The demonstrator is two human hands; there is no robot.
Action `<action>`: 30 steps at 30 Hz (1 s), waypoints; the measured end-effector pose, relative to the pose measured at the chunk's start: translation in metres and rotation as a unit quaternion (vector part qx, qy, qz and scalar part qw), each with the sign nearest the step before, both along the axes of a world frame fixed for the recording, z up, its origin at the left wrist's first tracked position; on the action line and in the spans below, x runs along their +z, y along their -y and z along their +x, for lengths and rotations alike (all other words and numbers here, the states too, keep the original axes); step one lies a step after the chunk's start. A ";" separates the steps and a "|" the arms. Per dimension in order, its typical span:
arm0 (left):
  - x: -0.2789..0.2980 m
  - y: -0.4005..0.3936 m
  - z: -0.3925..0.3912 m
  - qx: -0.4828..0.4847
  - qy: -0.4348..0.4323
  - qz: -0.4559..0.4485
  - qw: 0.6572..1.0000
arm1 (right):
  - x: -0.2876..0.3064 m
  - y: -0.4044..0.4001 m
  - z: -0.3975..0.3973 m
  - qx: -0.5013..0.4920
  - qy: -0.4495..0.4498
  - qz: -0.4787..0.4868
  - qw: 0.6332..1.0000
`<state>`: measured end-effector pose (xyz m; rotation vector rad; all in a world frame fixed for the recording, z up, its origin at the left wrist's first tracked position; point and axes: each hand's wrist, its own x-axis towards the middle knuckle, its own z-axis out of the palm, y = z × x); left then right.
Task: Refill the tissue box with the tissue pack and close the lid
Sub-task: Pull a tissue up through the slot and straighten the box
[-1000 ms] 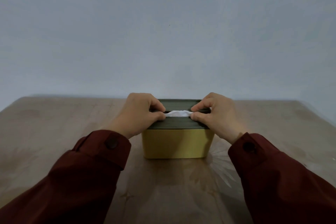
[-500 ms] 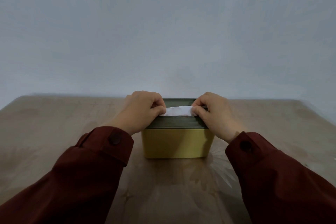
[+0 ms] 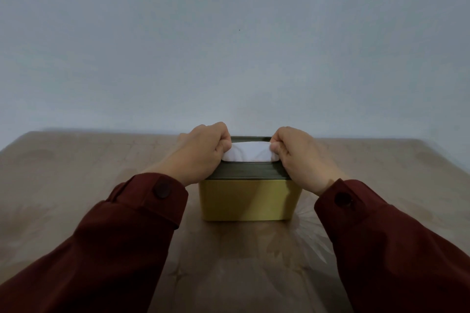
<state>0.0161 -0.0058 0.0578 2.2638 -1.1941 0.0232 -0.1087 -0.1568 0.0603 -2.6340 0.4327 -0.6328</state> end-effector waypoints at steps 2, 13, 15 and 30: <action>0.000 0.001 0.000 0.002 0.000 0.002 1.000 | 0.001 -0.001 0.000 -0.002 -0.005 -0.007 1.000; 0.002 0.003 -0.001 0.010 -0.003 -0.015 1.000 | -0.001 0.002 -0.001 0.001 -0.010 -0.018 1.000; 0.002 0.003 -0.001 0.012 -0.003 -0.017 1.000 | -0.001 0.003 -0.001 0.001 -0.008 -0.018 1.000; -0.003 0.000 0.000 -0.009 -0.002 -0.027 1.000 | -0.005 0.002 -0.001 0.002 0.011 -0.032 0.999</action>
